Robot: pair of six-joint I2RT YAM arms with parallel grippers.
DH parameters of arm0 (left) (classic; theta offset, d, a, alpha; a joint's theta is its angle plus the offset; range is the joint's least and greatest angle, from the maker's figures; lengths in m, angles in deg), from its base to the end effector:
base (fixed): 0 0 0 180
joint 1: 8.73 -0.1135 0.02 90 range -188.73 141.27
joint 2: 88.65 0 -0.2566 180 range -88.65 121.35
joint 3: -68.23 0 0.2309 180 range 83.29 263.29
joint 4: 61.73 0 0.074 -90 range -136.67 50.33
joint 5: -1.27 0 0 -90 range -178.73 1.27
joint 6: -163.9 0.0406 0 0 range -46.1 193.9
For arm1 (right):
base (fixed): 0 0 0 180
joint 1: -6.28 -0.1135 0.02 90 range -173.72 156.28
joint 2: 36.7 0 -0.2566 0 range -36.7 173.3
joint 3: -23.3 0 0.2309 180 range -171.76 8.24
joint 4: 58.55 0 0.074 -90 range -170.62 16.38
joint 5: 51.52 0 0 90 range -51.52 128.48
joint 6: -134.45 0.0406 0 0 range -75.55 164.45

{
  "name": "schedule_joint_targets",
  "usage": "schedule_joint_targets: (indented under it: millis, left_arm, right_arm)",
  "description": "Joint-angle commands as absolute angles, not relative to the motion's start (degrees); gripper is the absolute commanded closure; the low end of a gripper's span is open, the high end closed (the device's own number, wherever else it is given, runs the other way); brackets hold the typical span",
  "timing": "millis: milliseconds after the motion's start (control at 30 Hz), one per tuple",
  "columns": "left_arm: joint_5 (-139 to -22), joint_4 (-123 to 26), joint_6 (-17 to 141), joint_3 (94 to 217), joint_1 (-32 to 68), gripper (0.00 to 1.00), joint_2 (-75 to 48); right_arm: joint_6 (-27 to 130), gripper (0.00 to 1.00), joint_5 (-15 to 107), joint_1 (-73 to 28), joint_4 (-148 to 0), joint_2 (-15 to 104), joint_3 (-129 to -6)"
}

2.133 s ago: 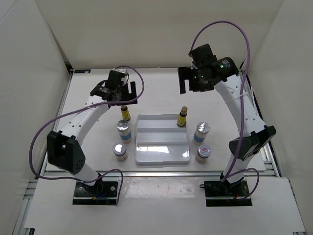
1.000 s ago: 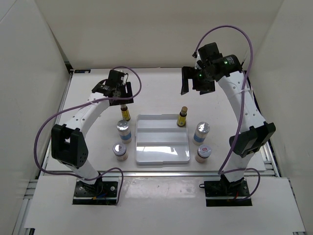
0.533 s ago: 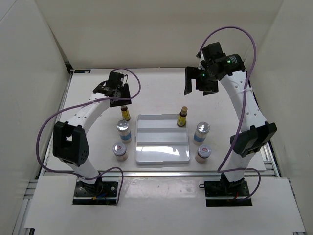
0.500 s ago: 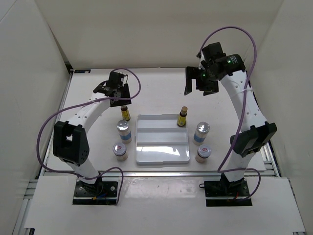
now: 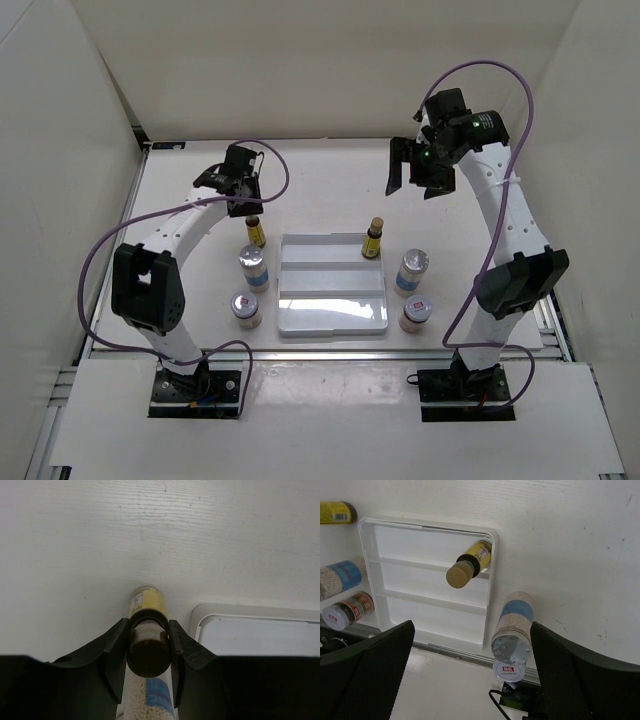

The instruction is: Organize the condiment bottles

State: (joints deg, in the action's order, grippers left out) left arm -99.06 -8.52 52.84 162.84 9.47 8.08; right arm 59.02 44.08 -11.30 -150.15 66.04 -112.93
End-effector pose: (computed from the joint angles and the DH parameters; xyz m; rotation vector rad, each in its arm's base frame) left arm 0.3306 -0.1010 0.2661 -0.1336 2.5106 -0.0496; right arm 0.3130 0.1033 0.3941 -0.1052 2.6121 0.3296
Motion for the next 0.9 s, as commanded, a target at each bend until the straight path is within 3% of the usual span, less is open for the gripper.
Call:
schedule_joint_targets:
  millis: [0,300,533,867]
  left_arm:
    - [-103.1,-6.3,53.3,169.5,9.5,0.89,4.1]
    - [-103.1,-4.5,55.4,181.6,15.1,0.89,2.3]
    - [-98.3,-4.5,51.8,176.1,24.0,0.89,1.2]
    - [-97.5,-4.5,49.9,169.9,26.6,0.89,2.9]
  right_arm:
    - [59.0,0.0,46.1,-10.9,-150.2,63.8,-111.8]
    - [59.0,0.0,47.4,-10.9,-148.5,62.8,-108.1]
    - [60.0,0.0,46.8,-10.9,-148.5,62.3,-106.5]
    - [60.0,0.0,45.8,-10.4,-148.5,60.6,-105.9]
